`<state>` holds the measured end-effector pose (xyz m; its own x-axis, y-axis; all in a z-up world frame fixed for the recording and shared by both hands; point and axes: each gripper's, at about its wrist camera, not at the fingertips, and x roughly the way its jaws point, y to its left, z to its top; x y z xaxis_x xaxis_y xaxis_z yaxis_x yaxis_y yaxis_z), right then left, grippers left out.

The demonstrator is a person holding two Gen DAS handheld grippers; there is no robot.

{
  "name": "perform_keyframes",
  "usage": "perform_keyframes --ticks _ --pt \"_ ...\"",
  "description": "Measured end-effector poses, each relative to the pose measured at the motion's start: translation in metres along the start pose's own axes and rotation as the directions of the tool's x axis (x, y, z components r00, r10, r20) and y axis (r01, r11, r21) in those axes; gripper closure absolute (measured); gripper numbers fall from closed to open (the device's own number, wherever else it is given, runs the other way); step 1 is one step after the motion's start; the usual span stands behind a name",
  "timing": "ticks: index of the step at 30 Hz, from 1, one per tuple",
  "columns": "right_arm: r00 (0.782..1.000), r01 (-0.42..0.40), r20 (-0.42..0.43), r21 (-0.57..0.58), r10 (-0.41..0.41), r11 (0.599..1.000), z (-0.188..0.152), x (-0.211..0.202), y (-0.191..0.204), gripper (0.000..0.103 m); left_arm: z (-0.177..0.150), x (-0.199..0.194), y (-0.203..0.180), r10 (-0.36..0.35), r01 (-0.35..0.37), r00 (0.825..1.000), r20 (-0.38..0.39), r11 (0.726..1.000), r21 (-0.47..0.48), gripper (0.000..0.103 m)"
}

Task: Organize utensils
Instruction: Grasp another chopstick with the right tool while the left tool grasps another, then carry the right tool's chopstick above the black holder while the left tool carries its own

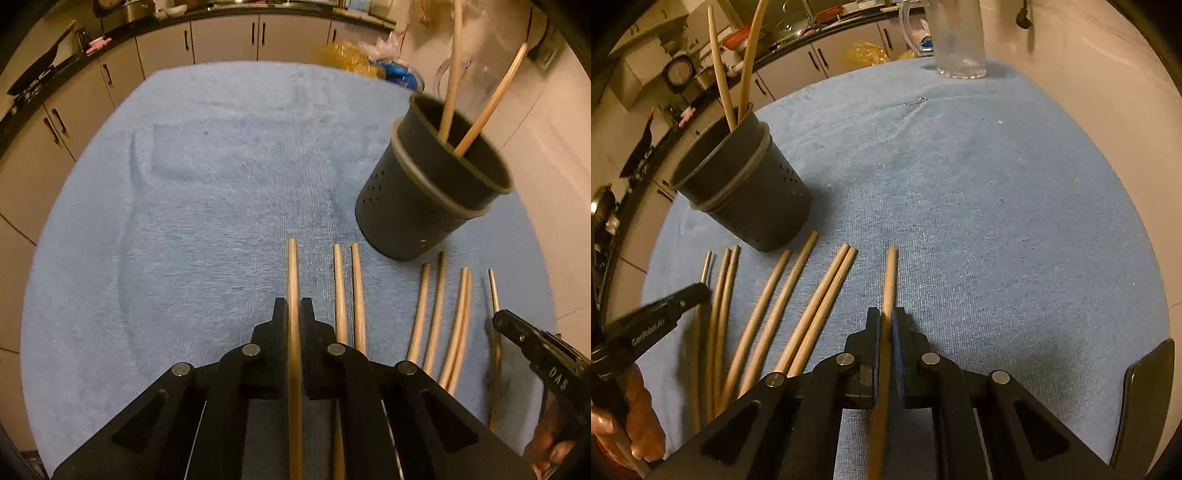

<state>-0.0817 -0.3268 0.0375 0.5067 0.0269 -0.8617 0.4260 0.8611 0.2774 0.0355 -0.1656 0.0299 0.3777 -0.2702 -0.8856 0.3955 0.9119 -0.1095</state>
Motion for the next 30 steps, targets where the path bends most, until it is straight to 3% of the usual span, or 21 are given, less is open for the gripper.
perform_keyframes --ticks 8,18,24,30 --pt "0.983 -0.124 0.141 0.019 0.121 0.992 -0.006 -0.045 0.006 0.096 -0.014 -0.058 0.010 -0.042 0.045 0.991 0.130 0.999 -0.025 0.097" --pt "0.919 -0.191 0.344 -0.048 0.195 0.980 -0.022 -0.104 0.022 0.096 -0.027 -0.133 0.002 -0.077 0.082 0.959 0.274 0.997 -0.004 0.097" --pt "0.889 -0.216 0.400 -0.062 0.222 0.974 -0.031 -0.128 0.020 0.096 -0.034 -0.153 0.000 -0.091 0.091 0.946 0.311 0.996 0.015 0.097" --pt "0.874 -0.230 0.426 -0.061 0.234 0.971 -0.036 -0.141 0.017 0.096 -0.038 -0.164 0.000 -0.098 0.097 0.939 0.329 0.995 0.019 0.097"
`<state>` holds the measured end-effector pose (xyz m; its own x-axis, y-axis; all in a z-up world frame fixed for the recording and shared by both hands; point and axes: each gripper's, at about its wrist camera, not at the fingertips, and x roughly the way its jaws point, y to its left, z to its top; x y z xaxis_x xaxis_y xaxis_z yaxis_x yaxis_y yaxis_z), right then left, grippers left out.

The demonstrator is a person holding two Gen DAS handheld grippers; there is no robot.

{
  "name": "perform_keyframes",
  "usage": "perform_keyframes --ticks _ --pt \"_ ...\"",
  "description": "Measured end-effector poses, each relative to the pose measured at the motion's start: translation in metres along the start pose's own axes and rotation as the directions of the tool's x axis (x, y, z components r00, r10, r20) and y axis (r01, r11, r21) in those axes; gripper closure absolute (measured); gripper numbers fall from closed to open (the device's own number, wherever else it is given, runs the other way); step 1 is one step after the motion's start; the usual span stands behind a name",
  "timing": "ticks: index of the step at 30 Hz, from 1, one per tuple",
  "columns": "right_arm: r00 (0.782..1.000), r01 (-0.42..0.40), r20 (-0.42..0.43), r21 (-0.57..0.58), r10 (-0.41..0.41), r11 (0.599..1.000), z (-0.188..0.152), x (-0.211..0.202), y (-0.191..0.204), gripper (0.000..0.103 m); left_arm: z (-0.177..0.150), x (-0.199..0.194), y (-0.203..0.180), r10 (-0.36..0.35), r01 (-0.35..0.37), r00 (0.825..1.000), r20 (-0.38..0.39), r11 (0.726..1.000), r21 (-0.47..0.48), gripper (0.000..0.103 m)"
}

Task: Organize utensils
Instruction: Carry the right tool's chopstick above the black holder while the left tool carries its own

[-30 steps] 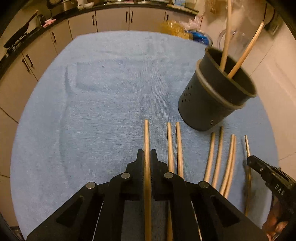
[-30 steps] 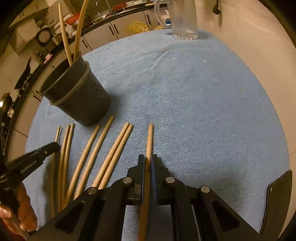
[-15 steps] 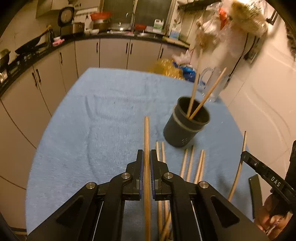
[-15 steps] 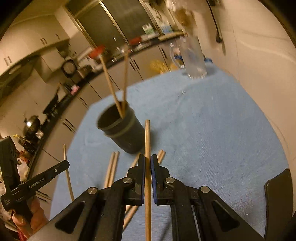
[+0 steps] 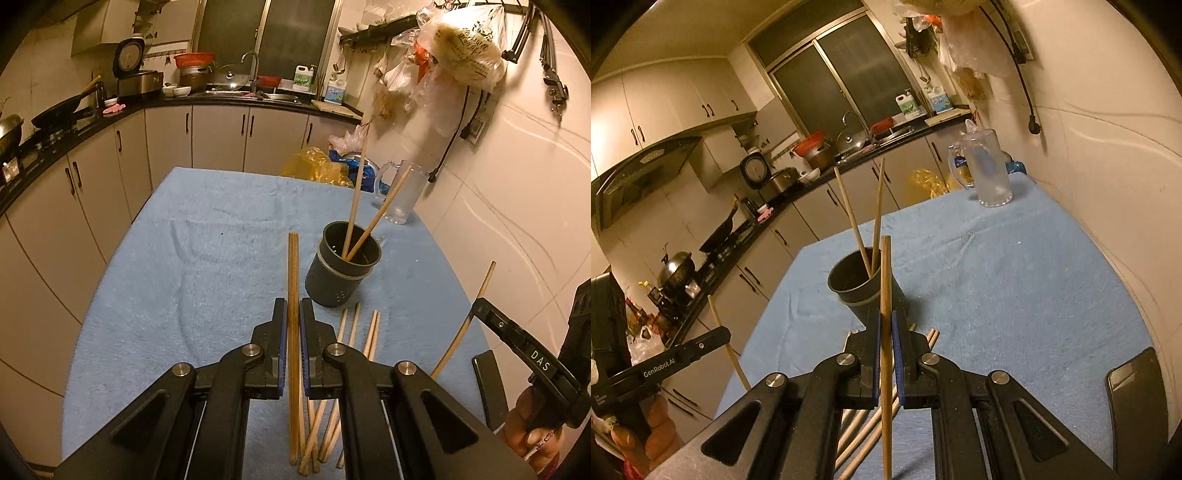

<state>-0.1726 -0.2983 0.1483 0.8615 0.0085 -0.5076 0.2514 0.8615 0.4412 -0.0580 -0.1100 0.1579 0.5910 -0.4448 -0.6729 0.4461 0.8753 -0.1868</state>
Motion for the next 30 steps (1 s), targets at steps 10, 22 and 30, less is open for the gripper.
perform_keyframes --ticks 10,22,30 --pt "0.999 -0.019 0.052 0.007 0.018 1.000 0.005 -0.019 0.002 0.096 0.005 -0.024 -0.006 -0.003 0.003 0.999 0.042 1.000 0.012 0.097" --pt "0.996 -0.022 0.082 -0.004 0.022 1.000 0.011 -0.029 0.008 0.096 0.015 -0.037 -0.015 -0.010 0.007 0.997 0.077 0.999 0.039 0.097" --pt "0.994 -0.033 0.104 0.000 0.032 0.999 0.024 -0.034 0.008 0.096 0.028 -0.043 -0.021 -0.033 0.029 0.996 0.086 0.998 0.053 0.097"
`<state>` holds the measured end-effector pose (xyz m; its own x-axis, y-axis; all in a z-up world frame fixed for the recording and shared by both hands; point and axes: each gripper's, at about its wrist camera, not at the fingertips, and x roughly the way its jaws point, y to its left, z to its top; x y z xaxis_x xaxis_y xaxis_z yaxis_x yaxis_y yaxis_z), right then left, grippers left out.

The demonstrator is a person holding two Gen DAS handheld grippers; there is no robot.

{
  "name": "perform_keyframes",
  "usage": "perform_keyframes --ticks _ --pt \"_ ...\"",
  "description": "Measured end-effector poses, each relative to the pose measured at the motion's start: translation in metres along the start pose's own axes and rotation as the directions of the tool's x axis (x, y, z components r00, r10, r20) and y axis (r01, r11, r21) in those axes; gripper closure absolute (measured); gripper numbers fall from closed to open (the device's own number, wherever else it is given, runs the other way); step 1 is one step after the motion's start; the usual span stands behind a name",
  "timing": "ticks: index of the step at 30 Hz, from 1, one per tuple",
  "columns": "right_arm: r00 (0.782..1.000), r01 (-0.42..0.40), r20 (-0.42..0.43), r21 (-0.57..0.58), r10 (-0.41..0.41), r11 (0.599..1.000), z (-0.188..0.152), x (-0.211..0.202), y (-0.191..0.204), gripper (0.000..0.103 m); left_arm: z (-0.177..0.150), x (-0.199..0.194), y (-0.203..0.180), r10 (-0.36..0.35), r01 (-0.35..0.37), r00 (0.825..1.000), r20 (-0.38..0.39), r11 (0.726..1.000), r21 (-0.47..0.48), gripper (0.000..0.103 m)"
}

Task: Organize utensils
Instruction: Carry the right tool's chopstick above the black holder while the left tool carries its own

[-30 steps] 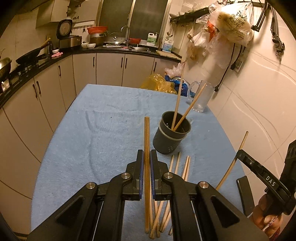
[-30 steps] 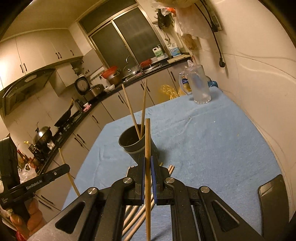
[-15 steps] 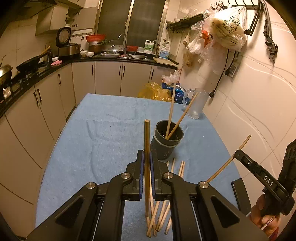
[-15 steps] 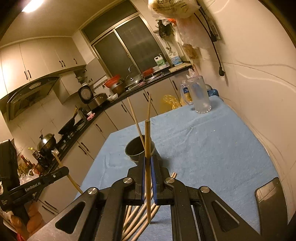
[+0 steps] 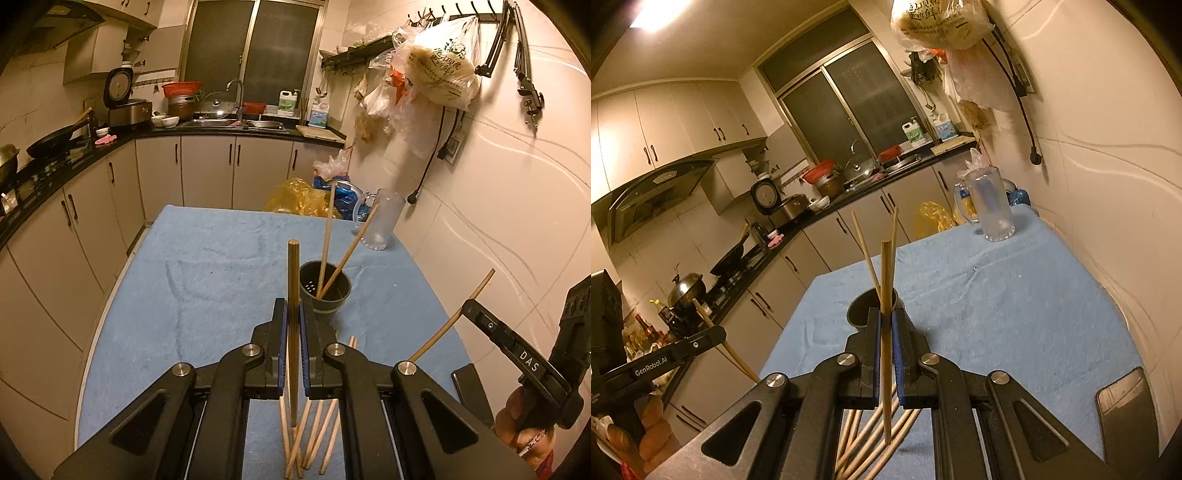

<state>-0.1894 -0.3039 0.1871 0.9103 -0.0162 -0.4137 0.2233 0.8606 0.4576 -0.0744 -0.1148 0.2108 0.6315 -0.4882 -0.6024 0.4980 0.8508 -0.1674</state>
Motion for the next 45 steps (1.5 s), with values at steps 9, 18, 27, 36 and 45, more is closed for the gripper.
perform_keyframes --ticks 9,18,27,36,45 --pt "0.999 -0.013 0.042 -0.002 0.013 1.000 0.027 -0.007 0.003 0.096 0.024 0.002 -0.003 -0.006 0.006 1.000 0.011 1.000 -0.002 0.097" --pt "0.997 -0.021 0.079 0.002 0.021 1.000 0.060 -0.001 0.009 0.096 0.067 0.013 -0.004 -0.011 0.011 1.000 0.028 1.000 -0.019 0.097" --pt "0.994 -0.026 0.106 0.012 0.025 1.000 0.095 0.017 0.015 0.096 0.114 0.019 -0.013 -0.032 0.034 0.996 0.088 0.999 -0.025 0.097" --pt "0.993 -0.005 0.120 0.012 0.003 1.000 0.115 0.055 0.018 0.096 0.130 0.058 -0.015 -0.052 0.056 0.994 0.093 0.997 -0.045 0.097" --pt "0.998 0.031 0.061 0.011 -0.032 0.999 0.108 0.099 0.009 0.096 0.125 0.102 -0.004 -0.054 0.058 0.997 0.050 0.996 -0.067 0.097"
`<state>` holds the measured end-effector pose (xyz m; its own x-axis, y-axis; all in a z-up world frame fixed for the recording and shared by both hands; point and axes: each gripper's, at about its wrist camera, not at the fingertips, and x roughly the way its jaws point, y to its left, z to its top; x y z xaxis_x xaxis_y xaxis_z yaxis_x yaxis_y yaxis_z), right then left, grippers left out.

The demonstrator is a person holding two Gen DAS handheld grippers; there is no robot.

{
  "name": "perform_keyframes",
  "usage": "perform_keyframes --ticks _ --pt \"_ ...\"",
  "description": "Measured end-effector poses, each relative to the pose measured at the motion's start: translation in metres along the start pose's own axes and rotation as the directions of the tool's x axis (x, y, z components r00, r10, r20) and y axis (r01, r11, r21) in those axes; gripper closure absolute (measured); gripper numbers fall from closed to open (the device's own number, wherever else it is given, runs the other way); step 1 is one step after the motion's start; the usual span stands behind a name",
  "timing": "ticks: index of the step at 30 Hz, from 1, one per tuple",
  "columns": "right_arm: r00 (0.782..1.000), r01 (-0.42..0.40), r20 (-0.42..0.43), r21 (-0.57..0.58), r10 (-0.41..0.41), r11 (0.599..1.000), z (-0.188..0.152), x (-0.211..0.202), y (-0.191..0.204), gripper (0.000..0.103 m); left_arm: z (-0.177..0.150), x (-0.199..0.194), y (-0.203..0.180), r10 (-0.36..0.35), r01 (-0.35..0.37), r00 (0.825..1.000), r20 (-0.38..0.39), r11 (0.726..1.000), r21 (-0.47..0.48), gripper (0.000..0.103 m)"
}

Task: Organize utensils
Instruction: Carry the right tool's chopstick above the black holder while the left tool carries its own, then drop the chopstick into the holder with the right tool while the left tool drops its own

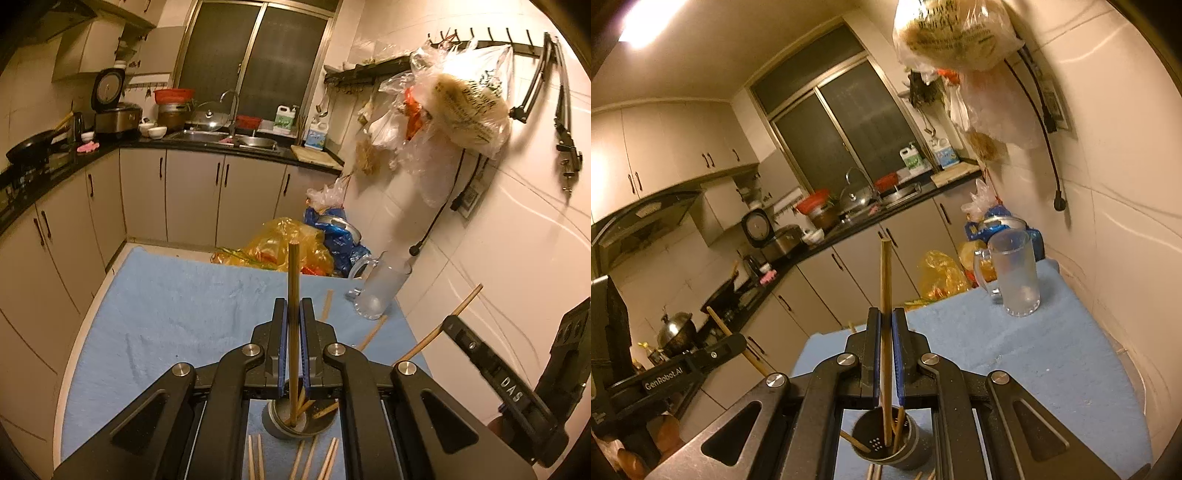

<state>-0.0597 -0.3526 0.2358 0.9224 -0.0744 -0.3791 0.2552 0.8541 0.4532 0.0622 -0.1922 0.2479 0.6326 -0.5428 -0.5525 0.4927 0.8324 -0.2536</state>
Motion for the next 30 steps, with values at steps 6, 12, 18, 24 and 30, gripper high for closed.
perform_keyframes --ticks 6,12,18,24,30 --pt "0.996 0.023 -0.085 0.003 -0.022 1.000 -0.018 0.029 -0.009 0.096 -0.011 0.024 0.009 0.005 -0.006 0.999 -0.052 1.000 -0.010 0.097" --pt "0.988 0.034 -0.153 0.017 -0.031 0.999 -0.036 0.050 -0.016 0.096 -0.023 0.044 0.014 0.010 -0.012 0.995 -0.100 1.000 -0.016 0.097" --pt "0.983 0.040 -0.181 0.019 -0.036 0.999 -0.043 0.060 -0.018 0.096 -0.030 0.053 0.016 0.010 -0.013 0.992 -0.127 1.000 -0.021 0.097" --pt "0.984 0.021 -0.178 0.034 -0.014 0.999 -0.039 0.054 -0.021 0.095 -0.028 0.051 0.015 0.006 -0.008 0.992 -0.129 1.000 -0.019 0.097" --pt "0.990 0.003 -0.139 0.039 0.003 0.999 -0.038 0.027 -0.022 0.095 -0.030 0.028 0.016 -0.008 0.006 0.994 -0.108 1.000 -0.020 0.095"
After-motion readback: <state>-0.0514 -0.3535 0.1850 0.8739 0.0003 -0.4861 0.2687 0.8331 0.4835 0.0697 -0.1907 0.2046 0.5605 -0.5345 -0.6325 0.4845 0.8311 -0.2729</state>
